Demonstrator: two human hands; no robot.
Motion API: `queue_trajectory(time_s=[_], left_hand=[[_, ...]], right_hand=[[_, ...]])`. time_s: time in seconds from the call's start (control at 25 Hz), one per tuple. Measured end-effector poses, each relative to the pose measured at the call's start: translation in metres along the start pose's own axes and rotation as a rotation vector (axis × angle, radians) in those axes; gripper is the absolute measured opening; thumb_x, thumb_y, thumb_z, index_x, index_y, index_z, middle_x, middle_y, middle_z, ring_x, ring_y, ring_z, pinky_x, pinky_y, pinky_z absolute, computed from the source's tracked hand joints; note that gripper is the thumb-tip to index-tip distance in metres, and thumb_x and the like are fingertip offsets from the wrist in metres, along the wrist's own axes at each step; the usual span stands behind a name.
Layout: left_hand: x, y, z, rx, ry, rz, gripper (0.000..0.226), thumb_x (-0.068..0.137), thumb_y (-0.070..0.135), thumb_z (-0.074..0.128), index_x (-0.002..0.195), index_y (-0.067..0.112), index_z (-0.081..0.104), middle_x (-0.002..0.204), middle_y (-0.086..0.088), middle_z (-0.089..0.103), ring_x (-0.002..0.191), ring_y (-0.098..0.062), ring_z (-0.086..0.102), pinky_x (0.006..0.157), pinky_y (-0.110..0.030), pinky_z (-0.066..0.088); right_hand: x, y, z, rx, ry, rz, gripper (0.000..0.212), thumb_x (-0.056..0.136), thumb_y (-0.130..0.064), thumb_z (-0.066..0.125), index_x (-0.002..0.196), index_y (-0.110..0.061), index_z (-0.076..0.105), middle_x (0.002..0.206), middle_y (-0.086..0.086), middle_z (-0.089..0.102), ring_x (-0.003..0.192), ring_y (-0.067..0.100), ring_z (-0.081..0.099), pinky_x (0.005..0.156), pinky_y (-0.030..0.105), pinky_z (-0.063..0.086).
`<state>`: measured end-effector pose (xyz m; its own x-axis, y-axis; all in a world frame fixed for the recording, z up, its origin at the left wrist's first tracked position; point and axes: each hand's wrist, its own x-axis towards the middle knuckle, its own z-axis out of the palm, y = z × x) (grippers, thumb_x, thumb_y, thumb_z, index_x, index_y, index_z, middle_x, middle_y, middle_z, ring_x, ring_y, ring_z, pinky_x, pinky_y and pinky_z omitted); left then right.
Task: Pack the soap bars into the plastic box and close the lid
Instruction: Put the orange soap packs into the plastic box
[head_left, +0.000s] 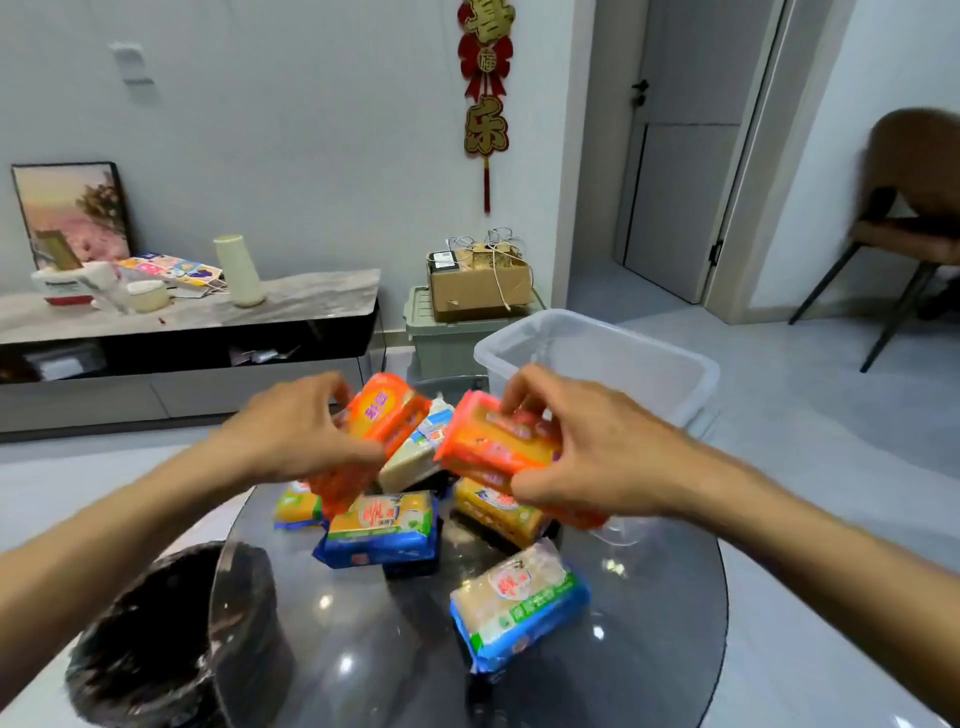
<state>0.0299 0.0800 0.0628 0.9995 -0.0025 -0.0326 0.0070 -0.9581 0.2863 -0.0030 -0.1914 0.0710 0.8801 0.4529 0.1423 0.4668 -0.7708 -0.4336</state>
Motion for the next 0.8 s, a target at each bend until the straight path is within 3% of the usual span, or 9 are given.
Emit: queue_trajectory(time_s=[0.08, 0.2, 0.36, 0.48, 0.56, 0.68, 0.8], left_hand=[[0.039, 0.045, -0.027, -0.109, 0.142, 0.065, 0.067, 0.046, 0.063, 0.067, 0.101, 0.025, 0.06, 0.093, -0.003, 0.069, 0.077, -0.02, 0.064, 0.068, -0.033, 0.053], [0.112, 0.122, -0.035, -0.13, 0.189, 0.138, 0.062, 0.057, 0.056, 0.076, 0.103, 0.017, 0.065, 0.097, -0.009, 0.069, 0.083, -0.028, 0.064, 0.073, -0.035, 0.054], [0.195, 0.2, 0.022, 0.011, -0.065, 0.165, 0.045, 0.07, 0.046, 0.075, 0.093, 0.008, 0.07, 0.075, -0.011, 0.073, 0.06, -0.024, 0.068, 0.052, -0.029, 0.055], [0.226, 0.213, 0.077, 0.237, -0.312, 0.17, 0.047, 0.087, 0.038, 0.068, 0.116, 0.001, 0.064, 0.104, -0.016, 0.071, 0.078, -0.029, 0.069, 0.038, -0.02, 0.047], [0.237, 0.209, 0.105, 0.361, -0.388, 0.189, 0.049, 0.088, 0.039, 0.069, 0.12, 0.002, 0.062, 0.088, -0.01, 0.066, 0.064, -0.024, 0.063, 0.03, -0.019, 0.038], [0.249, 0.202, 0.128, 0.464, -0.39, 0.213, 0.033, 0.082, 0.044, 0.073, 0.094, 0.014, 0.062, 0.065, 0.001, 0.052, 0.053, -0.013, 0.05, 0.048, -0.024, 0.041], [0.255, 0.192, 0.123, 0.389, -0.417, 0.188, 0.036, 0.078, 0.039, 0.078, 0.072, 0.009, 0.059, 0.059, 0.0, 0.06, 0.051, -0.014, 0.058, 0.061, -0.029, 0.053]], right_hand=[[0.023, 0.03, -0.056, -0.073, 0.1, 0.013, 0.058, 0.053, -0.049, 0.069, 0.105, -0.043, 0.045, 0.098, -0.013, 0.058, 0.082, 0.009, 0.058, 0.061, 0.023, 0.044], [0.06, 0.079, -0.105, -0.24, 0.029, 0.005, 0.058, 0.061, -0.03, 0.079, 0.105, -0.042, 0.045, 0.097, -0.012, 0.055, 0.081, 0.003, 0.054, 0.059, 0.023, 0.04], [0.108, 0.141, -0.09, -0.556, -0.229, -0.028, 0.057, 0.065, -0.026, 0.081, 0.106, -0.041, 0.044, 0.082, -0.017, 0.045, 0.071, 0.003, 0.046, 0.055, 0.026, 0.032], [0.13, 0.173, -0.05, -0.606, -0.43, -0.08, 0.052, 0.067, -0.024, 0.077, 0.102, -0.041, 0.042, 0.093, -0.008, 0.052, 0.081, 0.019, 0.052, 0.063, 0.033, 0.038], [0.14, 0.189, -0.024, -0.562, -0.515, -0.077, 0.05, 0.069, -0.023, 0.077, 0.103, -0.039, 0.044, 0.101, -0.005, 0.055, 0.088, 0.021, 0.053, 0.068, 0.034, 0.042], [0.145, 0.204, 0.003, -0.481, -0.573, -0.068, 0.048, 0.072, -0.023, 0.079, 0.106, -0.038, 0.048, 0.108, -0.003, 0.058, 0.095, 0.022, 0.057, 0.082, 0.04, 0.053], [0.144, 0.21, 0.015, -0.444, -0.528, -0.087, 0.045, 0.072, -0.024, 0.079, 0.106, -0.034, 0.05, 0.105, -0.005, 0.059, 0.091, 0.02, 0.059, 0.081, 0.042, 0.055]])
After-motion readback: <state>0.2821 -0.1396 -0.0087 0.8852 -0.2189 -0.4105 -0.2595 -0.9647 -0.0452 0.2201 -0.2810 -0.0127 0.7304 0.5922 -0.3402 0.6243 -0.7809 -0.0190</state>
